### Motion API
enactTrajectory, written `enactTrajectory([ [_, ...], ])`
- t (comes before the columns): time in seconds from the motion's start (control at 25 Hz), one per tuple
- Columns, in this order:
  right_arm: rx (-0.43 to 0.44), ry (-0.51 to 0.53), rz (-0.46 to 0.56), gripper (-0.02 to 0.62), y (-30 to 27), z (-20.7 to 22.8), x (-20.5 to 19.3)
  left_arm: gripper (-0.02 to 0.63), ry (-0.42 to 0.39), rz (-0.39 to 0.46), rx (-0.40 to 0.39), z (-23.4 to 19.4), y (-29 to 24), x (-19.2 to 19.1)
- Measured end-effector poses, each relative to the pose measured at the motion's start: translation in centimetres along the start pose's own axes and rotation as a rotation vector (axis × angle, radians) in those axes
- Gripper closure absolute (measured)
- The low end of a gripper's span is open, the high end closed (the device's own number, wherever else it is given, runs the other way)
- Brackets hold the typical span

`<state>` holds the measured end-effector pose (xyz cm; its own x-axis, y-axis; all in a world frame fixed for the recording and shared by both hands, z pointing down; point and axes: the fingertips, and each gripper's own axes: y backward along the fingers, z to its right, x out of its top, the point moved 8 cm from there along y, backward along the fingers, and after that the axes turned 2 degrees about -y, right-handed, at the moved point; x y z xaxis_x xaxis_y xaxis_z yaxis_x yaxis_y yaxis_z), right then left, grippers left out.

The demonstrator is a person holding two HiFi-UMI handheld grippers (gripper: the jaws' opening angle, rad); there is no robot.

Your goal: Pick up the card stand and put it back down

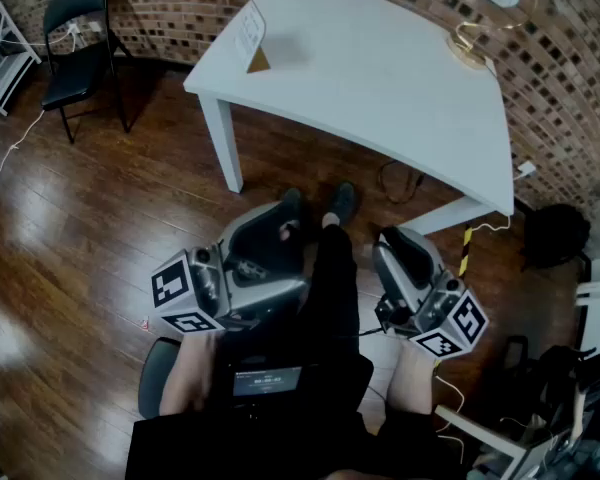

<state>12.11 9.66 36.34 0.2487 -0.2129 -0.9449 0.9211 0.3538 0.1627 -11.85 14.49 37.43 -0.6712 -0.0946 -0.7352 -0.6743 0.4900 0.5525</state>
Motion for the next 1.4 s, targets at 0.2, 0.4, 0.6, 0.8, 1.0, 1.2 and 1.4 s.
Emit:
enactTrajectory([
  [0.2, 0.035, 0.018, 0.014, 0.471, -1.7, 1.6, 2.3, 0.221, -0.041, 0.030, 0.039, -0.9, -1.3, 2.1],
  [0.4, 0.089, 0.040, 0.014, 0.454, -3.4, 3.4, 3.4, 0.221, -0.073, 0.054, 0.085, -2.4, -2.4, 2.9],
  [0.6, 0.119, 0.088, 0.012, 0.448, -4.7, 5.1, 4.5, 0.219, -0.111, 0.068, 0.118, -4.1, -4.3, 3.9],
  [0.8, 0.140, 0.139, 0.022, 0.443, -5.8, 7.3, 5.6, 0.201, -0.162, 0.066, 0.134, -5.6, -6.4, 4.7],
  [1.0, 0.150, 0.170, 0.039, 0.442, -7.4, 9.1, 6.9, 0.192, -0.197, 0.054, 0.143, -7.0, -8.1, 5.8],
  [1.2, 0.156, 0.195, 0.031, 0.442, -8.9, 10.5, 8.0, 0.190, -0.220, 0.047, 0.140, -8.3, -9.7, 7.0],
  [1.4, 0.141, 0.191, 0.022, 0.442, -10.5, 12.3, 8.8, 0.192, -0.232, 0.044, 0.130, -9.7, -10.9, 8.5],
])
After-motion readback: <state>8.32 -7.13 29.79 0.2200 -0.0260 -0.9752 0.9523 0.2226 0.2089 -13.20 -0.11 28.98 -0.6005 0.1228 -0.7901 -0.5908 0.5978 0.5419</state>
